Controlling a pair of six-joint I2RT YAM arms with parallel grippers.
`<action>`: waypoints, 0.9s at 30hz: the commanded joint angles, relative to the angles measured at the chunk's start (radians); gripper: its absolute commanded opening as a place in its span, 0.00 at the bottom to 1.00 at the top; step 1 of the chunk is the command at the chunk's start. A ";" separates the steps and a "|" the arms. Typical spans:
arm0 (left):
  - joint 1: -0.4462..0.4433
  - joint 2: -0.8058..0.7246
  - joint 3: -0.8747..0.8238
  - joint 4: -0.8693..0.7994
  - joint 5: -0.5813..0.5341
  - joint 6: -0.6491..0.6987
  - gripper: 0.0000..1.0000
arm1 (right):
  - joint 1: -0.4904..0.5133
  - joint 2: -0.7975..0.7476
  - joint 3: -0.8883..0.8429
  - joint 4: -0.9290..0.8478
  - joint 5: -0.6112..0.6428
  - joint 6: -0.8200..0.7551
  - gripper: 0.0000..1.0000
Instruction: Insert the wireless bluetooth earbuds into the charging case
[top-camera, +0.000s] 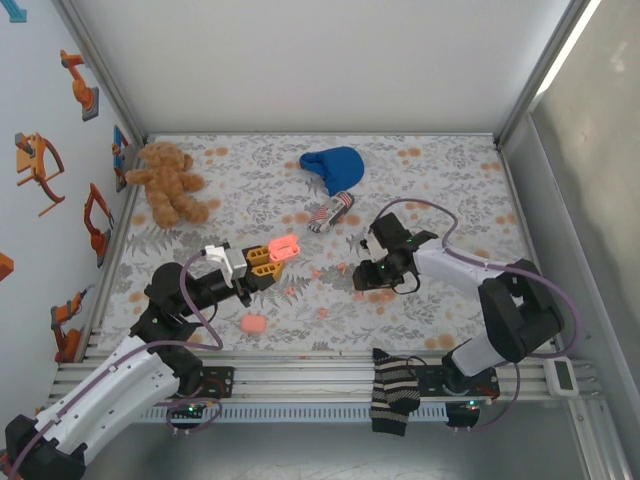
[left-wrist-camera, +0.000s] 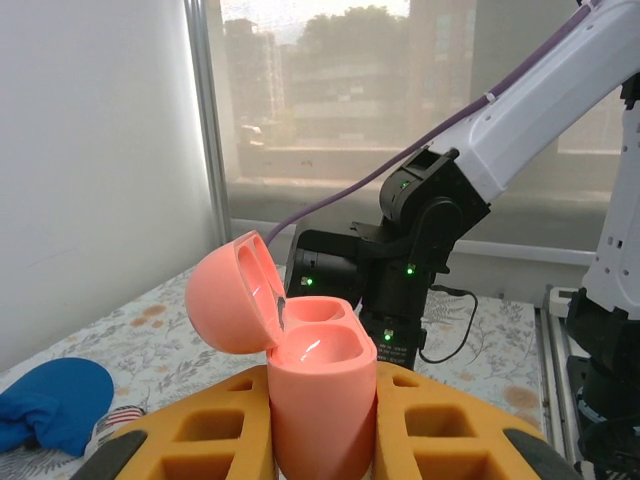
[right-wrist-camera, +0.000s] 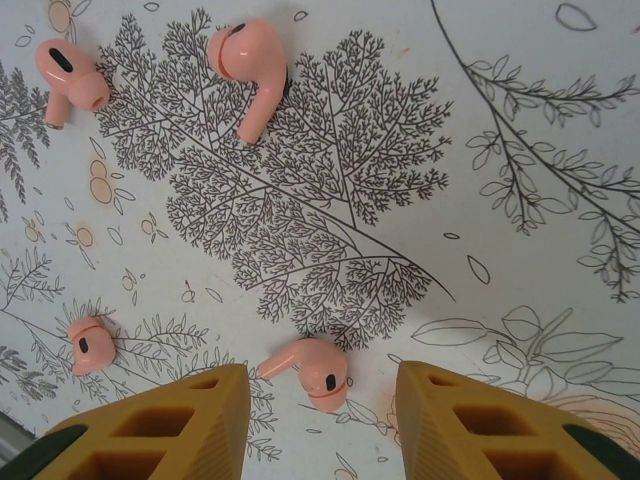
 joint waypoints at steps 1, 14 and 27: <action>-0.006 -0.006 0.002 0.036 0.008 0.009 0.00 | 0.014 0.024 -0.002 0.011 -0.023 0.004 0.40; -0.007 -0.013 0.001 0.023 0.007 0.013 0.00 | 0.034 0.074 -0.019 0.029 -0.037 0.010 0.35; -0.011 -0.017 -0.003 0.023 0.001 0.011 0.00 | 0.047 0.089 -0.030 0.038 -0.014 0.013 0.30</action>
